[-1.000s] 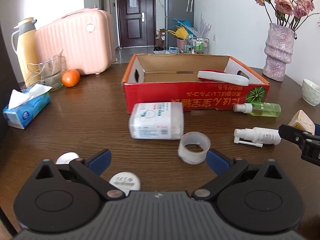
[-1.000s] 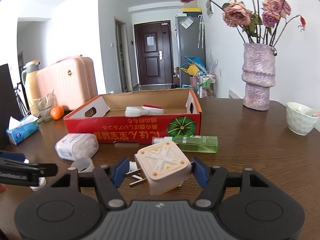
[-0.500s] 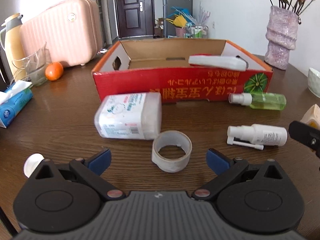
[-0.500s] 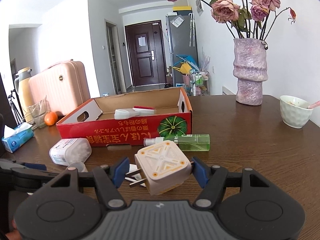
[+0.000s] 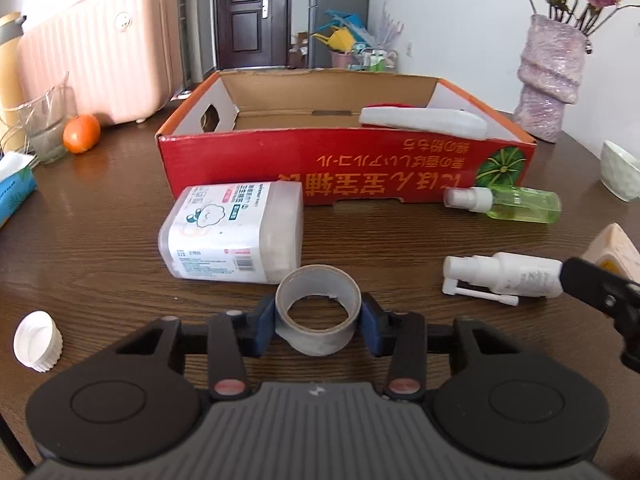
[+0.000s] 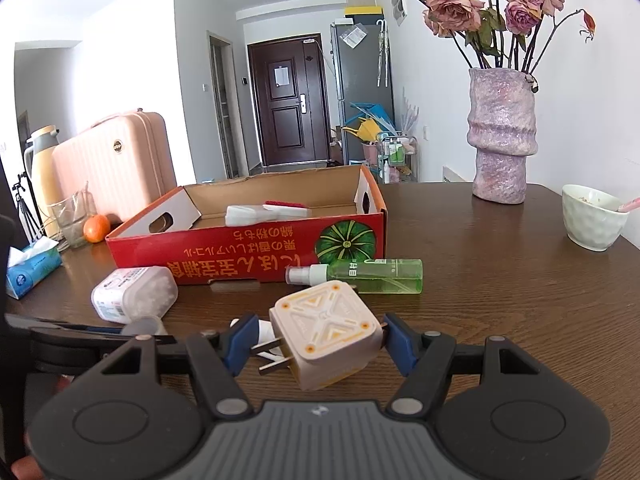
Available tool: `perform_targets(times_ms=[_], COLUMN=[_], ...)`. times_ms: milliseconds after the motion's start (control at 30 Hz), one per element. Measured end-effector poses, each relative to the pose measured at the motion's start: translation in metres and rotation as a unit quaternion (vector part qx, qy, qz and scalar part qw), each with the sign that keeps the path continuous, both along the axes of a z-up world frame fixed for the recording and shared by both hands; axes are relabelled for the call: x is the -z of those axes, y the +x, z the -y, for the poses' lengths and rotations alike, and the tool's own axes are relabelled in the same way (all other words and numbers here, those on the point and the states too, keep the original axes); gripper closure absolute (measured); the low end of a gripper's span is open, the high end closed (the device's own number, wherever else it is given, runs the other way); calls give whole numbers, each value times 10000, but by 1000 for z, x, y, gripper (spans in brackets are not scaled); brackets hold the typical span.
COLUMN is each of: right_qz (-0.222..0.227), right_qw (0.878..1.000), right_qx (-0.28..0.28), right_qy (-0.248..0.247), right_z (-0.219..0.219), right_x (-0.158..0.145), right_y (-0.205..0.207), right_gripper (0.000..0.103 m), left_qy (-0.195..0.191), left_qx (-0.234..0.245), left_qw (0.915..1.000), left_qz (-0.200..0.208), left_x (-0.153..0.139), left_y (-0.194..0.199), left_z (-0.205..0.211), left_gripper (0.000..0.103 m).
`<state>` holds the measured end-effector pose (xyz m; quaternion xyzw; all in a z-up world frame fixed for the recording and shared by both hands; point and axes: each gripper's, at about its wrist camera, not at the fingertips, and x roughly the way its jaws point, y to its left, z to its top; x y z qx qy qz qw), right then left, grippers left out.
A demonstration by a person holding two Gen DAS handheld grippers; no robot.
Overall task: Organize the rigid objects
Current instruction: 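Close the left gripper on the clear tape roll while the right holds the air freshener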
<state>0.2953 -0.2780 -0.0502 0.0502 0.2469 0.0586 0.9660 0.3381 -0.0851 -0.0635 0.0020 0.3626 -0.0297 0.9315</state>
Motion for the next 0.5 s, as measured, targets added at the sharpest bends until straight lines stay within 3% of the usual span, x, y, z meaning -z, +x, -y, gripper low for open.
perform_targets(times_ms=[500], right_qz=[134], right_qw=[9999], right_qx=[-19], right_qy=[7], right_z=[-6], right_x=[-2], right_y=[-10], right_gripper=[36], left_qy=[61], left_qx=[92], left_qw=[9991], left_qz=[412], left_x=[-15], left_y=[-26], left_z=[-9], left_gripper=[60])
